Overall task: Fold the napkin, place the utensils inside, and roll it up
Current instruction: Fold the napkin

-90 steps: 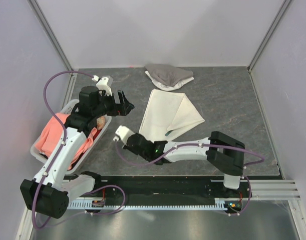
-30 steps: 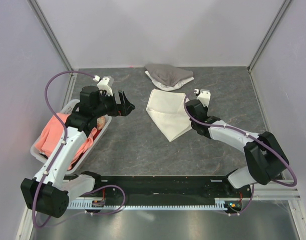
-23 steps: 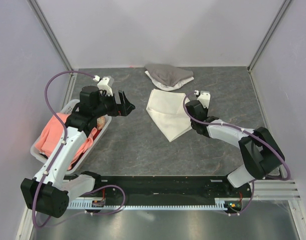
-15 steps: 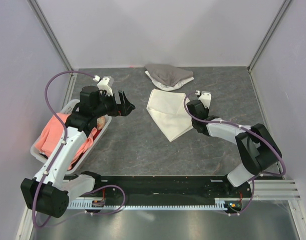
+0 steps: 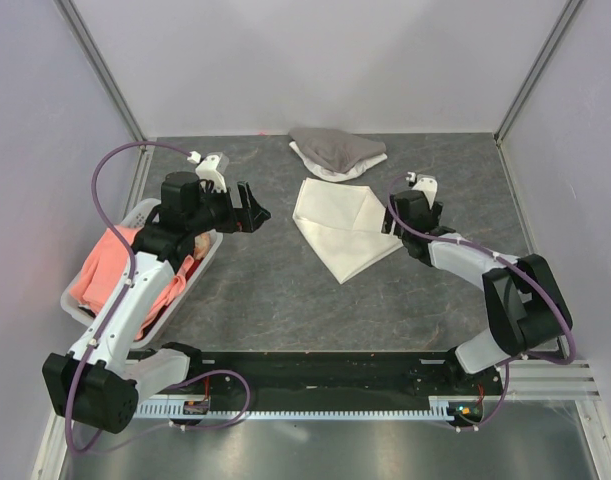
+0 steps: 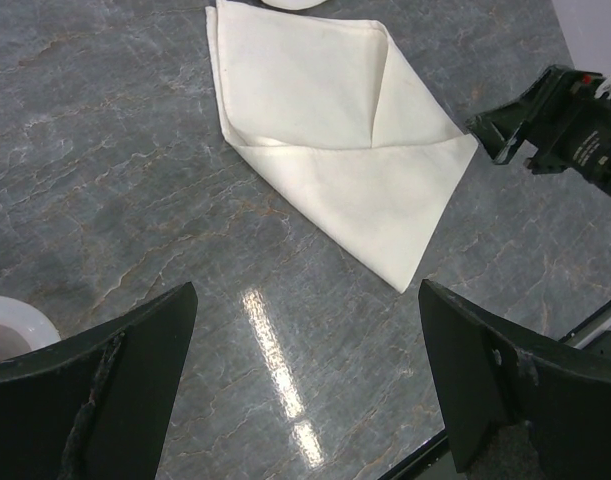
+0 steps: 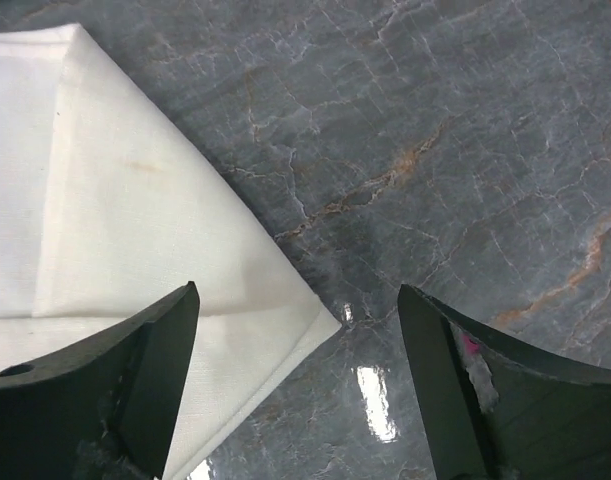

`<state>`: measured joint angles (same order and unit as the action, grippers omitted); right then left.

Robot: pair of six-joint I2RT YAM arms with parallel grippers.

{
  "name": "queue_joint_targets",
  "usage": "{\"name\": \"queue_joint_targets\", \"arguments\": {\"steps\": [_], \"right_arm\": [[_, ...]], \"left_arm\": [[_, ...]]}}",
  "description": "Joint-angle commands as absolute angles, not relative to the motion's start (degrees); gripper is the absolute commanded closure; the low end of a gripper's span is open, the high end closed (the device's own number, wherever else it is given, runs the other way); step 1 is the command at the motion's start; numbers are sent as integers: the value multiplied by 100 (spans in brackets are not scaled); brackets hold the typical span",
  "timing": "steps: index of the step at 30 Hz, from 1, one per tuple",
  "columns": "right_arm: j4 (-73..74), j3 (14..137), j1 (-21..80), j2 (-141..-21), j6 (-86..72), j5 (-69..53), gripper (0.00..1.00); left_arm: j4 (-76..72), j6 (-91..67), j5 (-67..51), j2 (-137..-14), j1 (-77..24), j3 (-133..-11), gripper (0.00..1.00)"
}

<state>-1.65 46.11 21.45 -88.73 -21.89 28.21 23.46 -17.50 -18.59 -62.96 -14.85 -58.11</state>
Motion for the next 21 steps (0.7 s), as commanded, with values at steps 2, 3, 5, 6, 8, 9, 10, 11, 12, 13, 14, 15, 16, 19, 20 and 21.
{"name": "queue_joint_targets", "arguments": {"steps": [2,3,5,6,8,9,10,11,12,13,14,15,16,19,20,21], "right_arm": [[-220,4588,1837,-8675,-2074,1742,10],[-211,4570,1759,-8710,-2092,1671,10],[-185,4518,1644,-8798,-2171,1513,11],[-176,4500,1539,-8824,-2214,1364,12],[-184,4421,1433,-8859,-2285,1196,16],[-193,4403,1354,-8868,-2294,1056,18],[-219,4360,1327,-8868,-2294,1002,21],[-237,4342,1310,-8877,-2294,985,23],[-255,4324,1257,-8894,-2294,923,27],[-272,4316,1239,-8912,-2277,905,30],[-290,4315,1204,-8938,-2268,870,32],[-316,4315,1152,-8991,-2259,818,36],[-343,4324,1117,-9035,-2250,730,38],[-343,4377,1055,-9149,-2197,607,47],[-343,4377,1037,-9176,-2206,580,48],[-334,4368,1037,-9193,-2197,528,52]], "left_arm": [[2153,-1907,-2021,-6310,-1459,-5810,1],[2153,-1916,-2021,-6311,-1459,-5818,1],[2145,-1925,-2030,-6319,-1459,-5801,1],[2145,-1925,-2039,-6328,-1459,-5801,1],[2145,-1934,-2039,-6328,-1459,-5792,1],[2136,-1934,-2048,-6337,-1459,-5792,1],[2127,-1942,-2048,-6337,-1459,-5792,1],[2136,-1942,-2057,-6337,-1459,-5792,1],[2127,-1942,-2057,-6346,-1459,-5792,1],[2127,-1951,-2065,-6337,-1459,-5792,1],[2127,-1942,-2074,-6346,-1459,-5792,1],[2110,-1951,-2083,-6337,-1459,-5801,1],[2118,-1960,-2083,-6337,-1459,-5783,1],[2109,-1951,-2092,-6337,-1459,-5783,1],[2109,-1960,-2083,-6346,-1459,-5775,1],[2101,-1960,-2092,-6346,-1459,-5774,1]]}}
